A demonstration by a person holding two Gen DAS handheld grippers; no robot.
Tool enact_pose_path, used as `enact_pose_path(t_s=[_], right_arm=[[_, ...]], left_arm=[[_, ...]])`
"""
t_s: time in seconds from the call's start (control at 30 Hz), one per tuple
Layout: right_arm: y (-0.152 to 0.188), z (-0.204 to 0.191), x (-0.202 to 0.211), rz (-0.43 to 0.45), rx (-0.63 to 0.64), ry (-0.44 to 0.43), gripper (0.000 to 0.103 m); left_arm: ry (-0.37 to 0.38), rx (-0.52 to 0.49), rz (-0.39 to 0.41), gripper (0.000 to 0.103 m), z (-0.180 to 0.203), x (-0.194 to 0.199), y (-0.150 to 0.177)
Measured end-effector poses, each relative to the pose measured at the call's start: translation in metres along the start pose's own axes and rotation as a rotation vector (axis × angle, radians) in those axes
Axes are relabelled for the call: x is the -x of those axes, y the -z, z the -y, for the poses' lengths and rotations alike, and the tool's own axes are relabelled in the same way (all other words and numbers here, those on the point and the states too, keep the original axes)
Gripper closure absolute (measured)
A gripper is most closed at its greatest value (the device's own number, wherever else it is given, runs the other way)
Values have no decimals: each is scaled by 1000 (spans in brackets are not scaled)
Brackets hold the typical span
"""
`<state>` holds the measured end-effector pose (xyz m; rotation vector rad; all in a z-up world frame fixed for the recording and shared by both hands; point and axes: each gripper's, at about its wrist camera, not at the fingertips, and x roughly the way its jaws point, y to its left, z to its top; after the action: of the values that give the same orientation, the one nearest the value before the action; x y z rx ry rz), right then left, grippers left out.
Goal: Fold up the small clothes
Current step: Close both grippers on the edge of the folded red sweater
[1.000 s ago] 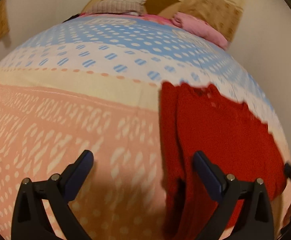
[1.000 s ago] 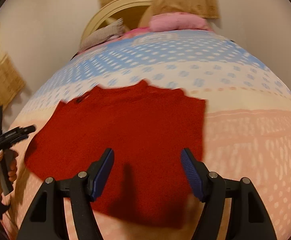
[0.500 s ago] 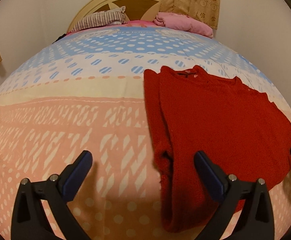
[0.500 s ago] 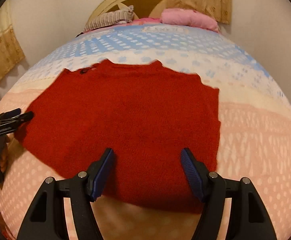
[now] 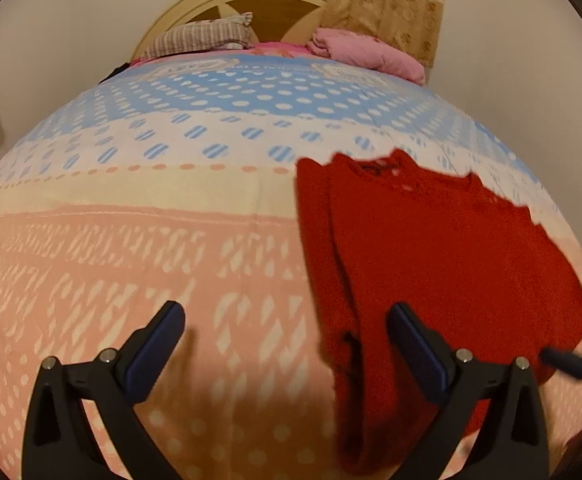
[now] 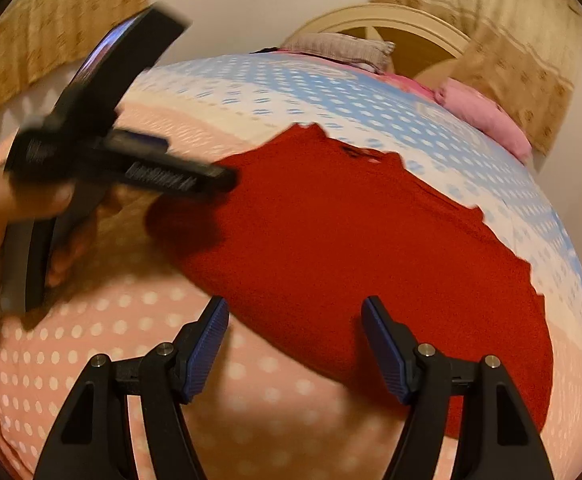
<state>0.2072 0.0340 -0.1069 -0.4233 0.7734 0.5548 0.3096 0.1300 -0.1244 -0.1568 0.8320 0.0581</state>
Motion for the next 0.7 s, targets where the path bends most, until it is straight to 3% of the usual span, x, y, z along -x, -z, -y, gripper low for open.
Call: enact_pose_path(t_s=[0.27, 0.5, 0.7], right_arm=[[-10, -44, -8, 33, 137, 37, 33], [-18, -72, -16, 44, 212, 73, 33], [-19, -77, -25, 36, 198, 81, 33]], left_arm=[[173, 136, -54, 0, -17, -21, -20], [199, 121, -75, 0, -6, -39, -40], [185, 109, -97, 2, -3, -53, -44]])
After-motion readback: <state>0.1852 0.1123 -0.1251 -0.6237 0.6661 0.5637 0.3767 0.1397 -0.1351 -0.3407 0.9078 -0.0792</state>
